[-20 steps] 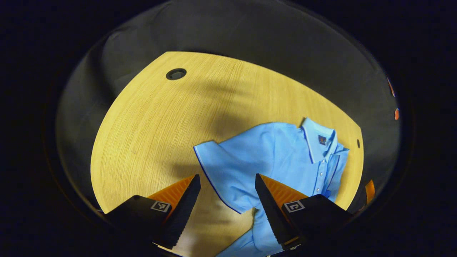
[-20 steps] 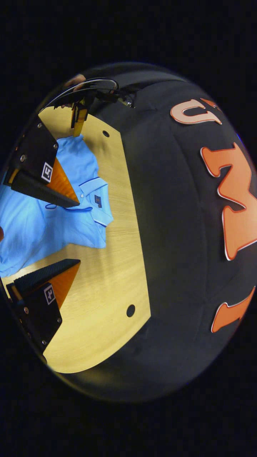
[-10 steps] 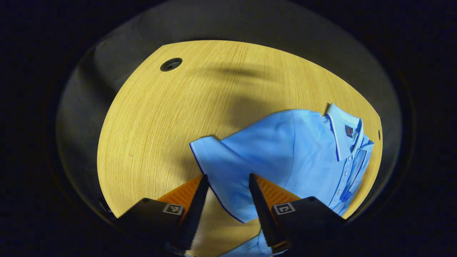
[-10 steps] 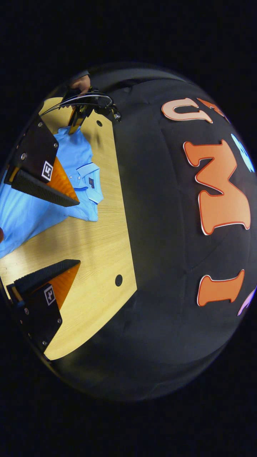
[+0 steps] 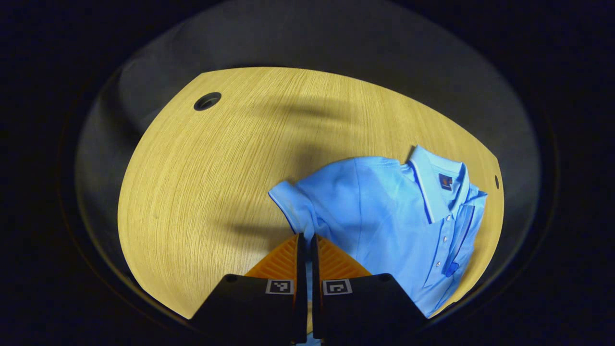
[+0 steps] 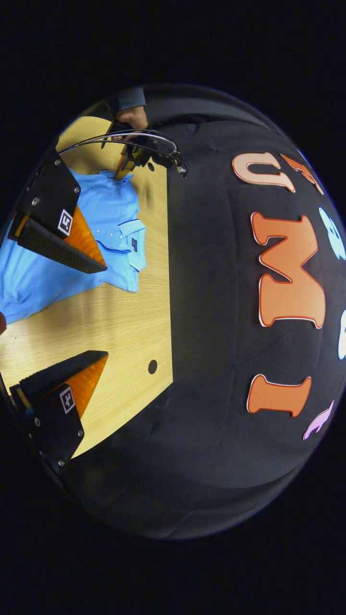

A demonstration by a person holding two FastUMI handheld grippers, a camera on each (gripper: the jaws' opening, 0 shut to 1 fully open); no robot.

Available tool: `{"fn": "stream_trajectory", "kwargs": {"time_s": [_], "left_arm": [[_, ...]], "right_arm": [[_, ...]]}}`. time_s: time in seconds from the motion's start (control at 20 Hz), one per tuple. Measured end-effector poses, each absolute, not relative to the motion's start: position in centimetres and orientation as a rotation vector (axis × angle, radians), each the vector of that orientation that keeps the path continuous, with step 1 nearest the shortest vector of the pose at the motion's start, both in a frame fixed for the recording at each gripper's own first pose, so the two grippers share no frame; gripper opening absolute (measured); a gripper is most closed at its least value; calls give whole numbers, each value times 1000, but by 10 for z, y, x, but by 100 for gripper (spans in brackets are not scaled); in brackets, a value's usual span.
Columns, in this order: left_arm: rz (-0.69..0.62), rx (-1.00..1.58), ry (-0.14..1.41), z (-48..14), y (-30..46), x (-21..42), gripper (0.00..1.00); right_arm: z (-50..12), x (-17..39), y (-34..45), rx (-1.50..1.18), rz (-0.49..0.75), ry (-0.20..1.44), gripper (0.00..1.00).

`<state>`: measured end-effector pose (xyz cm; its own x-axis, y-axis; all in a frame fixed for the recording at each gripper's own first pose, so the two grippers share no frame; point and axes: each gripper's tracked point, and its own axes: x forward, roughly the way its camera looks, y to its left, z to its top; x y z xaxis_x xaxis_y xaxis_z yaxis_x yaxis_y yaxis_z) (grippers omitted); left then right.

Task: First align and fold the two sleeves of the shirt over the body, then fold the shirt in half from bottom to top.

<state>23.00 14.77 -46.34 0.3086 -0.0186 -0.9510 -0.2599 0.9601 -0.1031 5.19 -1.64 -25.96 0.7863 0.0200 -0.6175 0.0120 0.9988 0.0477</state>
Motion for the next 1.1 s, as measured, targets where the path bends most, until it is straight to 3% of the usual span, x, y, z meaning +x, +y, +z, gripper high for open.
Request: {"fn": "stream_trajectory", "kwargs": {"time_s": [0.5, 0.85, 1.05, 1.1], "left_arm": [[-45, -146, 1125, -406, 81, 254, 8], [-167, -88, 1124, -403, 14, 259, 8], [-265, -201, 1152, -405, -31, 251, 13], [-294, -237, 1155, -404, -44, 247, 21]], "right_arm": [[-255, 18, -36, 72, -20, 665, 98], [-259, -7, -51, 92, -46, 683, 98], [-262, -24, -60, 111, -69, 700, 98], [-264, -29, -62, 118, -75, 704, 98]]}}
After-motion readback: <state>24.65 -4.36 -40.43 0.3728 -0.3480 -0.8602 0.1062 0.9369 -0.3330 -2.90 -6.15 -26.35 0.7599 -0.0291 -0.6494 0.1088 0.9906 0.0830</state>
